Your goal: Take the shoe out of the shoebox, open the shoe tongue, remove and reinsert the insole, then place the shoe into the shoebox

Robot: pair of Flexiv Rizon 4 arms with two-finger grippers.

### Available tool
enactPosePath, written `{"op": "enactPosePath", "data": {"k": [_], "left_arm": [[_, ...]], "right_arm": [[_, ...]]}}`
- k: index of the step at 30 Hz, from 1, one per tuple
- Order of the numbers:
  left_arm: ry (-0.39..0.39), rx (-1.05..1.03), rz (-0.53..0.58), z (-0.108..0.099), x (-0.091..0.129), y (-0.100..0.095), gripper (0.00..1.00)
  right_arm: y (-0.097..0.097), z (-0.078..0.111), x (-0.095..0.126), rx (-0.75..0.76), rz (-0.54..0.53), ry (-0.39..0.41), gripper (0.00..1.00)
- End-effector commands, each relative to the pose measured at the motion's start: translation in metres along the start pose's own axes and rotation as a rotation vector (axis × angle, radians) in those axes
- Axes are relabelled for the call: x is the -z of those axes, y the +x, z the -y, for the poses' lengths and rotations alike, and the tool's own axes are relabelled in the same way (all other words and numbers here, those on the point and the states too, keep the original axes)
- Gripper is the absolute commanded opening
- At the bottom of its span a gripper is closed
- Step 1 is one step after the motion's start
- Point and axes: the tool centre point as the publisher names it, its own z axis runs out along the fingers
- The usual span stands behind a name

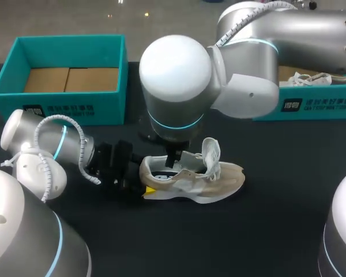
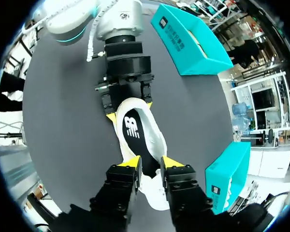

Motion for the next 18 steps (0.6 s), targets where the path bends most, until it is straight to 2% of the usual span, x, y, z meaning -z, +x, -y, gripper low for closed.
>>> {"op": "enactPosePath", "data": {"k": [1,5,7,18], "left_arm": [[-0.003,0.0,0.002,-0.002,-0.002,0.0,0.0],[-0.003,0.0,0.002,-0.002,-0.002,0.0,0.0],[-0.003,0.0,0.002,-0.002,-0.002,0.0,0.0],[-0.003,0.0,0.002,-0.002,-0.002,0.0,0.0]], "right_arm": [[0.0,-0.001,-0.001,0.109,0.0,0.0,0.0],[-0.002,-0.002,-0.004,0.115,-0.002,-0.003,0.0],[-0.003,-0.005,-0.01,0.144,0.003,0.022,0.0],[0.001,-0.009,-0.06,0.194,-0.052,0.028,0.0]]}}
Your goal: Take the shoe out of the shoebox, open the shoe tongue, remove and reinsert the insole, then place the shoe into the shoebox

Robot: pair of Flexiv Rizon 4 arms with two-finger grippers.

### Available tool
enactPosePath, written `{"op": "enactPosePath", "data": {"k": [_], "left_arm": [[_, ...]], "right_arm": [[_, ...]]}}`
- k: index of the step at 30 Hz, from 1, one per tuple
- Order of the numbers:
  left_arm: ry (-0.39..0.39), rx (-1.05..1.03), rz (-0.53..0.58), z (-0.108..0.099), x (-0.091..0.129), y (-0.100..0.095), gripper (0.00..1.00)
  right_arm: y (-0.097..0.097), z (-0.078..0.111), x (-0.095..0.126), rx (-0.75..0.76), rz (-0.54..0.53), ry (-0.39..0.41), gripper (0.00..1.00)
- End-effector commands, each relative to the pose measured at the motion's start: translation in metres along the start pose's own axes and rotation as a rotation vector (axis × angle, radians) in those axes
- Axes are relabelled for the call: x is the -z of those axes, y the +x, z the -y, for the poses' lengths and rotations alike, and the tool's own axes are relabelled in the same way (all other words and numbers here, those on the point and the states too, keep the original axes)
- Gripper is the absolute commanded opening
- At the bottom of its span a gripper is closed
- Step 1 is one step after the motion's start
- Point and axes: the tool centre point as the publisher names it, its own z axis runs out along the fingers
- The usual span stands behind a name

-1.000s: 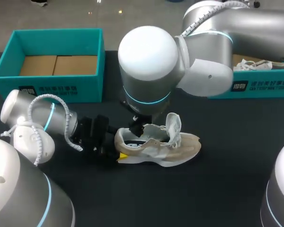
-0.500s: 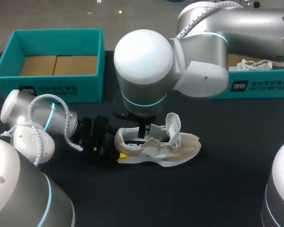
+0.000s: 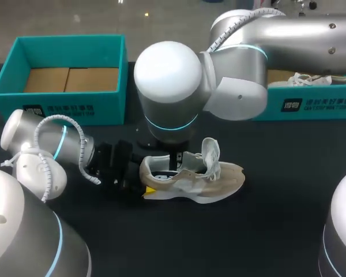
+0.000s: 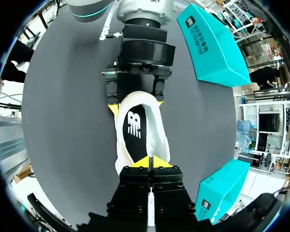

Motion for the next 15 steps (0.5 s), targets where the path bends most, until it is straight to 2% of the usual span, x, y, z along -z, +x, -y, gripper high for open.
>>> {"op": "enactPosePath", "data": {"k": [1,5,15], "left_arm": [[-0.003,0.0,0.002,-0.0019,-0.0021,0.0,0.0],[-0.003,0.0,0.002,-0.0019,-0.0021,0.0,0.0],[-0.003,0.0,0.002,-0.0019,-0.0021,0.0,0.0]], "right_arm": [[0.0005,-0.005,-0.0277,0.016,-0.019,0.008,0.0],[0.0023,-0.0032,-0.0345,0.046,-0.024,0.052,0.0],[0.0023,-0.0032,-0.0345,0.046,-0.024,0.052,0.0]]}}
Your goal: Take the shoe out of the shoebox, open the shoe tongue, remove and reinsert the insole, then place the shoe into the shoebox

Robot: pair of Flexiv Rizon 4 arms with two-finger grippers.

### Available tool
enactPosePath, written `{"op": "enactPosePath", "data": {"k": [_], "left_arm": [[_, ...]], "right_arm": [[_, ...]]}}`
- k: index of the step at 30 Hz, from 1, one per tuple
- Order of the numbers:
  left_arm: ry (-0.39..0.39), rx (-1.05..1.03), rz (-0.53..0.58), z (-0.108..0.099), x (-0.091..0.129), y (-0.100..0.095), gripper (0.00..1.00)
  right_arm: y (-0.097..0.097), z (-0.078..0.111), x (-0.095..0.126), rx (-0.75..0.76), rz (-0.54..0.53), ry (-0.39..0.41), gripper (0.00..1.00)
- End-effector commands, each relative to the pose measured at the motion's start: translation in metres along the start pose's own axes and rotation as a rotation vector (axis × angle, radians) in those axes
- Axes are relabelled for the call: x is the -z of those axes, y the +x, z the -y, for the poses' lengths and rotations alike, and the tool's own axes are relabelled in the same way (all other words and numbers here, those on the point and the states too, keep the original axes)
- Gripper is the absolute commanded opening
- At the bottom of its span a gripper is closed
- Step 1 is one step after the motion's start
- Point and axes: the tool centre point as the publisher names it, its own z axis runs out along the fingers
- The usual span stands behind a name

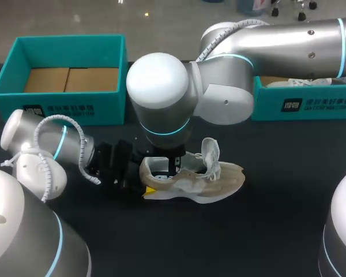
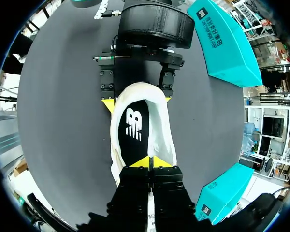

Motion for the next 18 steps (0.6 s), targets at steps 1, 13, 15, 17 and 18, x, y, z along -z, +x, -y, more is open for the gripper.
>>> {"op": "enactPosePath", "data": {"k": [1,13,15,17,18], "left_arm": [[-0.003,0.0,0.002,-0.002,-0.002,0.0,0.0],[-0.003,0.0,0.002,-0.002,-0.002,0.0,0.0],[-0.003,0.0,0.002,-0.002,-0.002,0.0,0.0],[-0.003,0.0,0.002,-0.002,-0.002,0.0,0.0],[-0.003,0.0,0.002,-0.002,-0.002,0.0,0.0]], "right_arm": [[0.001,-0.002,0.0,-0.001,0.002,0.004,0.0],[-0.001,-0.012,-0.034,0.032,-0.06,0.003,0.0],[0.0,-0.011,-0.041,0.037,-0.063,0.008,0.0],[0.0,-0.008,-0.046,0.04,-0.072,0.013,0.0],[-0.001,-0.006,-0.049,0.037,-0.081,0.017,0.0]]}}
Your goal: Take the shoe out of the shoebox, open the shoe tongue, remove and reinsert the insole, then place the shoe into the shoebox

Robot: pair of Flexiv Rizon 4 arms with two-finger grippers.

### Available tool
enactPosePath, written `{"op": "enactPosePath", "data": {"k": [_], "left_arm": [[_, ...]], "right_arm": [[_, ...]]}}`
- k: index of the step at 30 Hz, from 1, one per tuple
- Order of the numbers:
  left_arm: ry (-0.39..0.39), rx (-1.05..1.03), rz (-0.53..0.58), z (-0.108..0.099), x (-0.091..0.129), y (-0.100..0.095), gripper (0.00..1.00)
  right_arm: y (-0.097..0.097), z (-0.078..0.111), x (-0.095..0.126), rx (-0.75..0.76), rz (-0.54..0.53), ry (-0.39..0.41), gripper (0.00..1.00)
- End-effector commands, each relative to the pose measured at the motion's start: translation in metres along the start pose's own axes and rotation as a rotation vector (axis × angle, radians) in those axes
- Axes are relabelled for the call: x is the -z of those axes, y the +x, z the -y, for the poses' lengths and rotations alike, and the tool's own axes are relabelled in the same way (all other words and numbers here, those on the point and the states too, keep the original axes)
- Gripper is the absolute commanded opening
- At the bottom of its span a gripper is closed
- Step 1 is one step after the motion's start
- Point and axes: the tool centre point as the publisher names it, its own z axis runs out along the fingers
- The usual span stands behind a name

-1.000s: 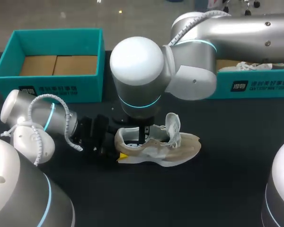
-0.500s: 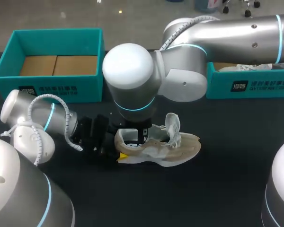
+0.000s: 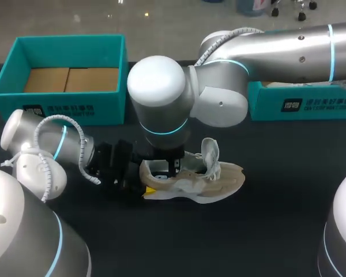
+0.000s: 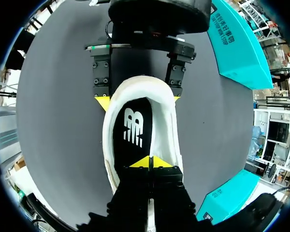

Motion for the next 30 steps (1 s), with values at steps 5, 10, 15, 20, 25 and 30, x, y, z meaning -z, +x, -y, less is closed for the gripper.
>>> {"op": "enactPosePath", "data": {"k": [5,10,15,20,25,30], "left_arm": [[-0.003,0.0,0.002,-0.002,-0.002,0.0,0.0],[-0.003,0.0,0.002,-0.002,-0.002,0.0,0.0],[-0.003,0.0,0.002,-0.002,-0.002,0.0,0.0],[-0.003,0.0,0.002,-0.002,-0.002,0.0,0.0],[-0.003,0.0,0.002,-0.002,-0.002,0.0,0.0],[-0.003,0.0,0.002,-0.002,-0.002,0.0,0.0]], "right_arm": [[0.004,0.009,-0.017,0.007,-0.051,0.034,0.0],[0.024,0.015,-0.017,0.03,-0.096,0.059,0.0],[0.033,0.018,-0.022,0.022,-0.125,0.066,0.0],[0.025,0.017,-0.036,-0.045,-0.111,0.049,0.1],[0.021,0.015,-0.039,-0.069,-0.096,0.032,0.2],[0.02,0.014,-0.038,-0.078,-0.085,0.018,0.38]]}}
